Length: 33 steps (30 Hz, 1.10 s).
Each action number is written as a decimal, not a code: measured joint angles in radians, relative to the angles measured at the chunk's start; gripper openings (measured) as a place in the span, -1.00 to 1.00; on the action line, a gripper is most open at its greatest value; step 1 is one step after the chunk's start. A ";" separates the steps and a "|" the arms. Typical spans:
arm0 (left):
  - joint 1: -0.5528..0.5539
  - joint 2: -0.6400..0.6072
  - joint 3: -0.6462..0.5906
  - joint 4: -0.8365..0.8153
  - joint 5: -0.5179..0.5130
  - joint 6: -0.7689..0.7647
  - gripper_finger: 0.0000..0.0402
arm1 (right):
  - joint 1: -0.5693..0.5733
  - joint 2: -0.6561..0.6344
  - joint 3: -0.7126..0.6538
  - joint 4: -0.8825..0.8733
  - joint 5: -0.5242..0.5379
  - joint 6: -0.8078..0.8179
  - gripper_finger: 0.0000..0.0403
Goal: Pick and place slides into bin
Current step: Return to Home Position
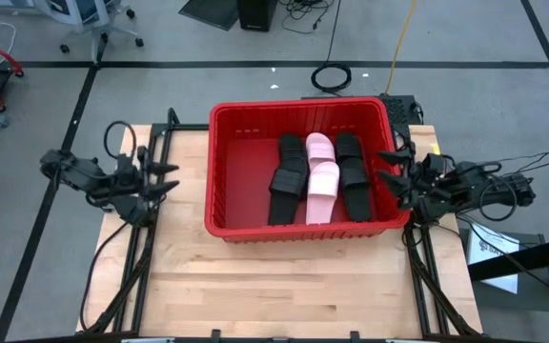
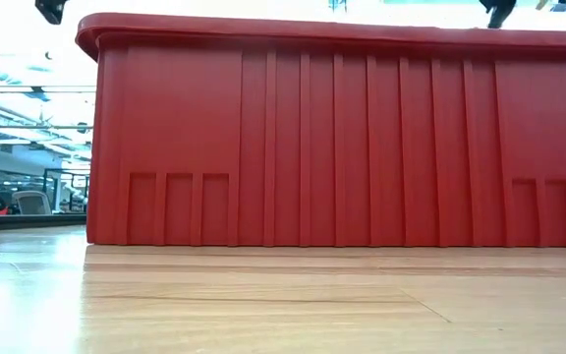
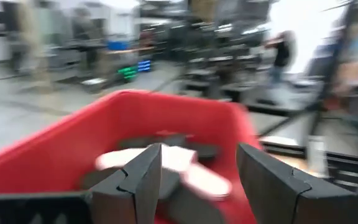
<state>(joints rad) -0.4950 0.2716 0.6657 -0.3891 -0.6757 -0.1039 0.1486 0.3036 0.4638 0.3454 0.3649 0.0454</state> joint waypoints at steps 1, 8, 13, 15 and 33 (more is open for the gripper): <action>0.000 -0.017 -0.013 0.018 0.057 0.010 0.01 | 0.000 -0.014 -0.012 0.013 0.000 0.005 0.26; 0.001 -0.128 -0.161 0.219 0.351 0.123 0.01 | 0.000 -0.098 -0.090 0.030 -0.001 0.042 0.26; 0.022 -0.200 -0.214 0.182 0.254 0.085 0.01 | 0.000 -0.153 -0.115 -0.004 -0.001 0.074 0.26; 0.031 -0.235 -0.225 0.166 0.259 0.092 0.01 | -0.001 -0.180 -0.115 -0.051 0.003 0.068 0.26; 0.179 -0.267 -0.317 0.215 0.206 0.066 0.01 | -0.004 -0.302 -0.115 -0.211 0.107 0.037 0.26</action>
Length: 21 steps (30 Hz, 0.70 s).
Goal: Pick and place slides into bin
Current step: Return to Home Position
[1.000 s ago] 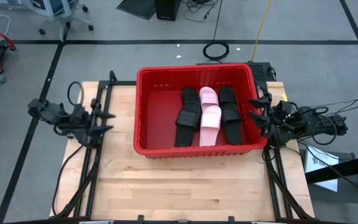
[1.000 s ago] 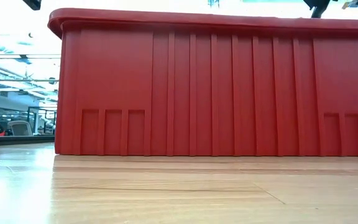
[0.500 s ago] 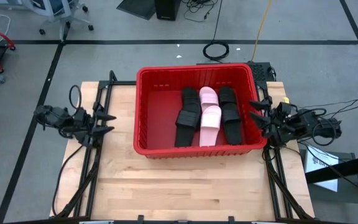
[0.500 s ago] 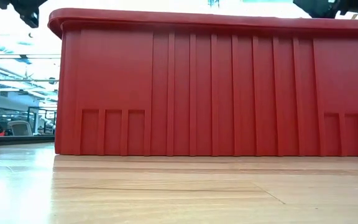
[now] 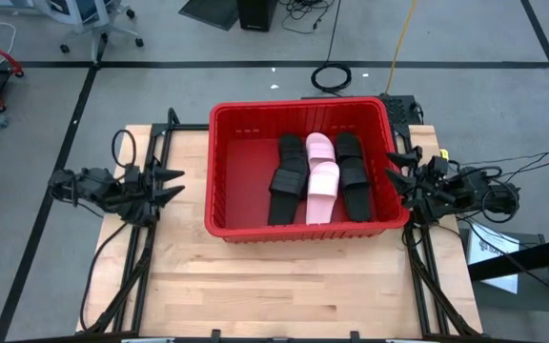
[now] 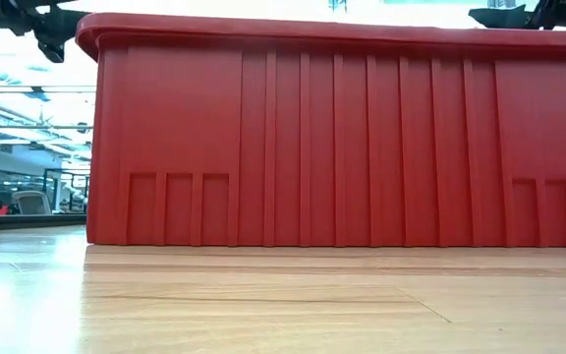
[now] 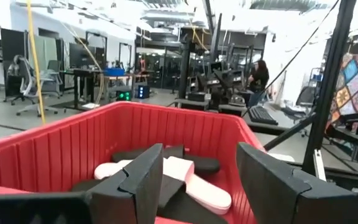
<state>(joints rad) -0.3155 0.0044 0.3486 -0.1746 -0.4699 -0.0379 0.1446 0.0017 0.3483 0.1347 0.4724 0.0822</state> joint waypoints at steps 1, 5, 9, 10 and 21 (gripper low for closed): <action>0.010 0.000 0.000 -0.008 0.007 -0.003 0.01 | 0.000 0.000 0.000 0.000 0.003 0.001 0.26; 0.054 0.000 -0.021 0.005 0.014 -0.021 0.01 | 0.000 0.000 0.000 0.003 0.004 -0.004 0.26; 0.100 0.000 -0.069 0.057 0.034 -0.028 0.01 | 0.000 0.000 0.000 0.004 0.003 -0.002 0.26; 0.111 0.000 -0.077 0.057 0.041 -0.028 0.01 | 0.000 0.000 0.000 0.004 0.002 0.006 0.26; 0.164 0.000 -0.085 0.074 0.095 -0.027 0.01 | 0.000 0.000 -0.129 0.287 -0.085 -0.016 0.26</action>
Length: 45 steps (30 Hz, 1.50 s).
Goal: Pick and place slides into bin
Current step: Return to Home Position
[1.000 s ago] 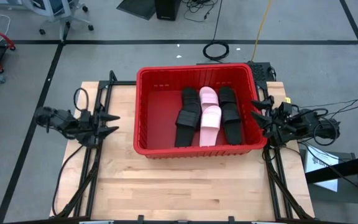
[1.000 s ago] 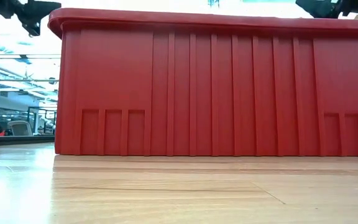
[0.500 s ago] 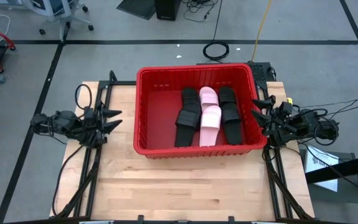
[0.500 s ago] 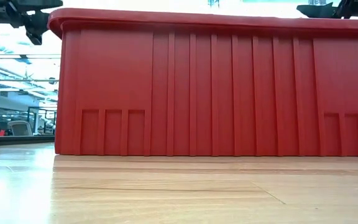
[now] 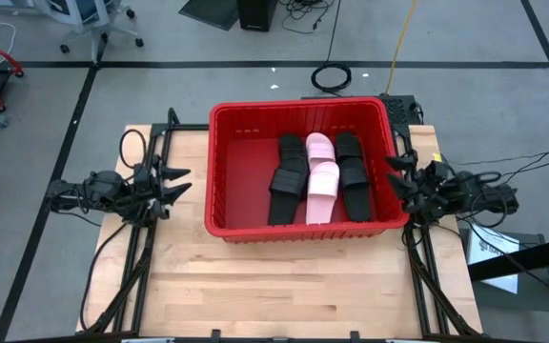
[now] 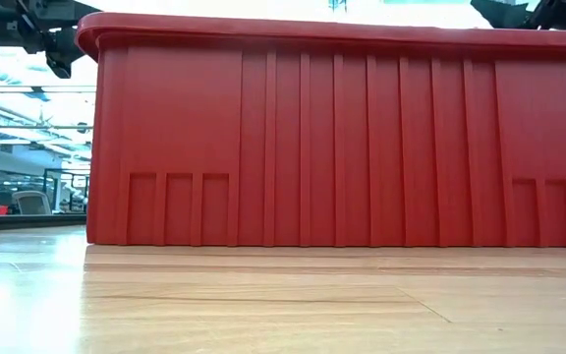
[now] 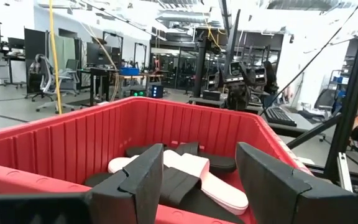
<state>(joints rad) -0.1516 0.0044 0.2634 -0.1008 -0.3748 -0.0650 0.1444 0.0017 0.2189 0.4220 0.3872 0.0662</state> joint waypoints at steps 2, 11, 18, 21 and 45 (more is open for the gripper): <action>0.000 0.000 0.000 0.000 0.000 -0.001 0.01 | 0.000 0.000 -0.039 0.098 -0.039 0.001 0.26; 0.000 0.000 0.000 -0.001 0.068 0.013 0.01 | 0.000 0.000 -0.199 0.478 -0.159 -0.046 0.26; 0.000 0.000 0.000 -0.036 0.069 0.016 0.01 | 0.001 0.001 -0.200 0.430 -0.152 -0.064 0.26; 0.000 0.000 0.000 -0.063 0.066 0.018 0.01 | 0.001 0.001 -0.201 0.407 -0.152 -0.081 0.26; 0.000 0.001 -0.253 0.402 0.040 0.074 0.01 | 0.001 0.002 -0.203 0.367 -0.149 -0.100 0.26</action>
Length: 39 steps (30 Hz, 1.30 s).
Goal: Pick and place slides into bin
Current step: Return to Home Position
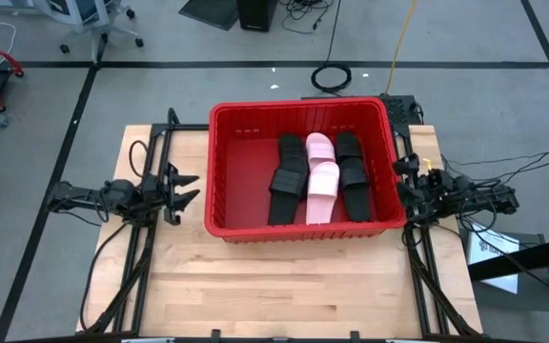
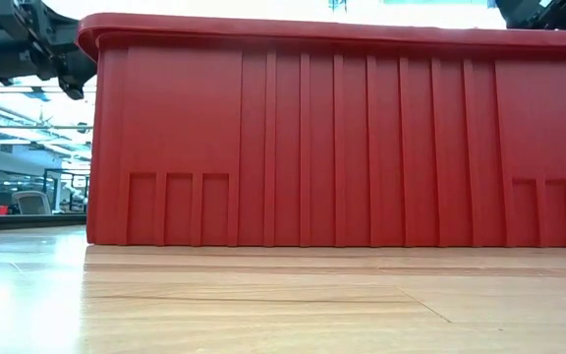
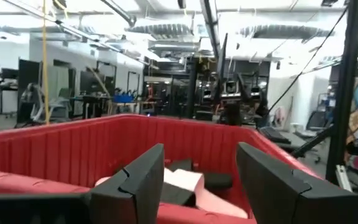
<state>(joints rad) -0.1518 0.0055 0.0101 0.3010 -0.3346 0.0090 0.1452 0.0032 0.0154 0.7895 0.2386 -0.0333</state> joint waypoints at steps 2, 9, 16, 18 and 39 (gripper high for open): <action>0.000 0.000 0.000 -0.018 -0.007 -0.003 0.01 | 0.000 0.000 0.000 -0.024 0.001 -0.011 0.26; 0.000 0.000 0.000 -0.036 -0.008 -0.003 0.01 | 0.000 0.000 0.000 -0.119 0.002 -0.054 0.26; 0.000 0.000 0.000 -0.044 -0.034 -0.017 0.01 | 0.000 0.000 0.000 -0.238 0.001 -0.105 0.26; 0.000 0.000 0.000 -0.045 -0.034 -0.015 0.01 | 0.000 0.000 0.000 -0.268 0.001 -0.129 0.26; 0.000 0.001 0.000 -0.046 -0.034 -0.015 0.01 | 0.000 0.001 0.000 -0.276 -0.001 -0.196 0.26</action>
<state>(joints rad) -0.1516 0.0063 0.0101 0.2550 -0.3687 -0.0060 0.1452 0.0044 0.0151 0.5140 0.2379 -0.2295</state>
